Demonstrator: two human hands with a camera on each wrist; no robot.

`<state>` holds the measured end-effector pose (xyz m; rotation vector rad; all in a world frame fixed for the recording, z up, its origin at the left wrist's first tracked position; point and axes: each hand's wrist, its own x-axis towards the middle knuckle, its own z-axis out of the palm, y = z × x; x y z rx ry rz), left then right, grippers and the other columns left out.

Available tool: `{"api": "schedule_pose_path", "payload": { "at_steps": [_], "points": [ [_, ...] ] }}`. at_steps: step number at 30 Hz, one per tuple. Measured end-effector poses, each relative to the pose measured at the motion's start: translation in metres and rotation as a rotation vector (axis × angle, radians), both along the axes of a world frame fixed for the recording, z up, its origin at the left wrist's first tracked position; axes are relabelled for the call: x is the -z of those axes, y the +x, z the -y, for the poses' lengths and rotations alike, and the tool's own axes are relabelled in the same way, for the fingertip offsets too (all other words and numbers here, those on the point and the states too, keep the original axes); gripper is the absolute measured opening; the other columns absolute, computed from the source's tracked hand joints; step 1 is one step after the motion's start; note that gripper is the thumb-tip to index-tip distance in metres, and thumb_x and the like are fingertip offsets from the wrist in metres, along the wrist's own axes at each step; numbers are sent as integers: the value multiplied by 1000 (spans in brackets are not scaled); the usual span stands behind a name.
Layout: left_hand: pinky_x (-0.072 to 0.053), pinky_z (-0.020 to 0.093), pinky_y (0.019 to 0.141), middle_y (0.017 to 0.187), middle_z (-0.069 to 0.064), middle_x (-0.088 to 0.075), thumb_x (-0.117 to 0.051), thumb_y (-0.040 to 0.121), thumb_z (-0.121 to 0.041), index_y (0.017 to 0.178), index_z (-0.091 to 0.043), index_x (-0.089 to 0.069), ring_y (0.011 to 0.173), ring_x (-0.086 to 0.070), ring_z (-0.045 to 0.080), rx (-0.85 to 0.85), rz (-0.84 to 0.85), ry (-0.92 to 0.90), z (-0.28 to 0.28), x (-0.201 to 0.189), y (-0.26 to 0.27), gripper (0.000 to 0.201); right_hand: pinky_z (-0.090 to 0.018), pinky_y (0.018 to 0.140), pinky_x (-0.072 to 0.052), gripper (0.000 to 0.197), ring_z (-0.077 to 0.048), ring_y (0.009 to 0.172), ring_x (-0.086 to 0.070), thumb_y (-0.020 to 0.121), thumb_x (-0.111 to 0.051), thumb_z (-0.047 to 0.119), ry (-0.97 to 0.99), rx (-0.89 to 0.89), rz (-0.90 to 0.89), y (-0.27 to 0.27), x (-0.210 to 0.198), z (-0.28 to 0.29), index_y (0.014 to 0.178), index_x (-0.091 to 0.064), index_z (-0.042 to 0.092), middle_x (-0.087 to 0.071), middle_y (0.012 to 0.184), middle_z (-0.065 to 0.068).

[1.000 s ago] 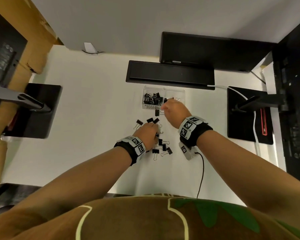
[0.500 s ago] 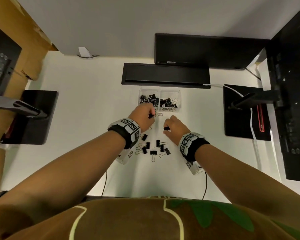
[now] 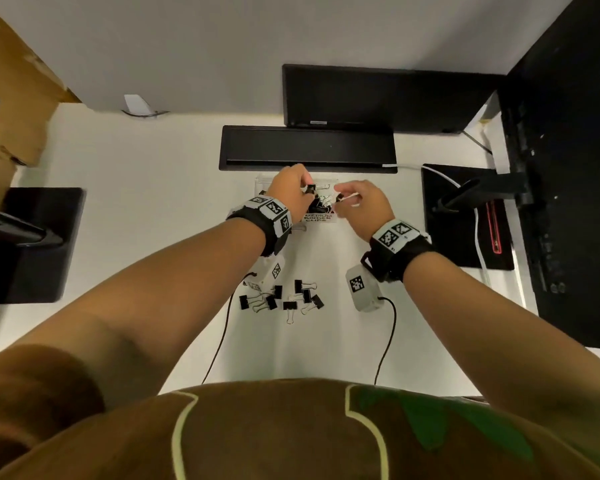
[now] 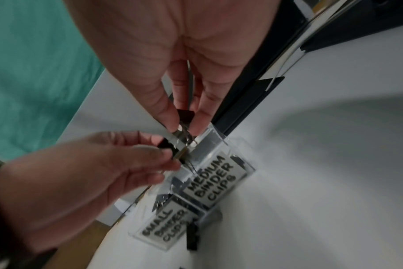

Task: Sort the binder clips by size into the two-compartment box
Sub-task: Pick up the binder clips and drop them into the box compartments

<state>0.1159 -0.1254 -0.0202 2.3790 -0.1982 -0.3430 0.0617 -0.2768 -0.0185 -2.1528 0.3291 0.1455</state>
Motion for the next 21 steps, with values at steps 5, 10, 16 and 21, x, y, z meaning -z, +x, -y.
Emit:
{"api": "schedule_pose_path", "payload": {
  "at_steps": [5, 10, 16, 21],
  "points": [
    [-52, 32, 84, 111, 5, -55, -51, 86, 3, 100, -15, -56, 92, -60, 21, -18, -2, -26, -14, 5, -12, 24, -22, 83, -46, 28, -11, 91, -55, 82, -68, 11, -119, -6, 38, 25, -1, -5, 110, -65, 12, -51, 110, -4],
    [-46, 20, 77, 107, 3, -52, -53, 85, 2, 93, -19, -57, 88, -57, 17, 17, -9, -3, -39, 12, -29, 22, -20, 83, -44, 28, -19, 103, -59, 86, -63, 10, -233, -93, 10, 33, -1, -18, 114, -62, 12, -50, 124, -9],
    [-47, 39, 95, 118, 10, -51, -52, 87, -3, 102, -13, -61, 109, -51, 25, 156, -62, 233, -70, 32, -54, 20, -27, 91, -44, 25, -19, 107, -55, 92, -50, 9, -340, -404, 41, 15, 5, -53, 112, -63, 13, -54, 118, -5],
    [-44, 41, 97, 132, 11, -42, -54, 87, -6, 137, -21, -42, 122, -38, 28, 253, -103, 394, -82, 47, -70, 54, -40, 95, -47, 39, -25, 118, -48, 89, -46, -2, -517, -730, -72, -8, 27, -81, 126, -53, 8, -47, 129, -8]
  ]
}}
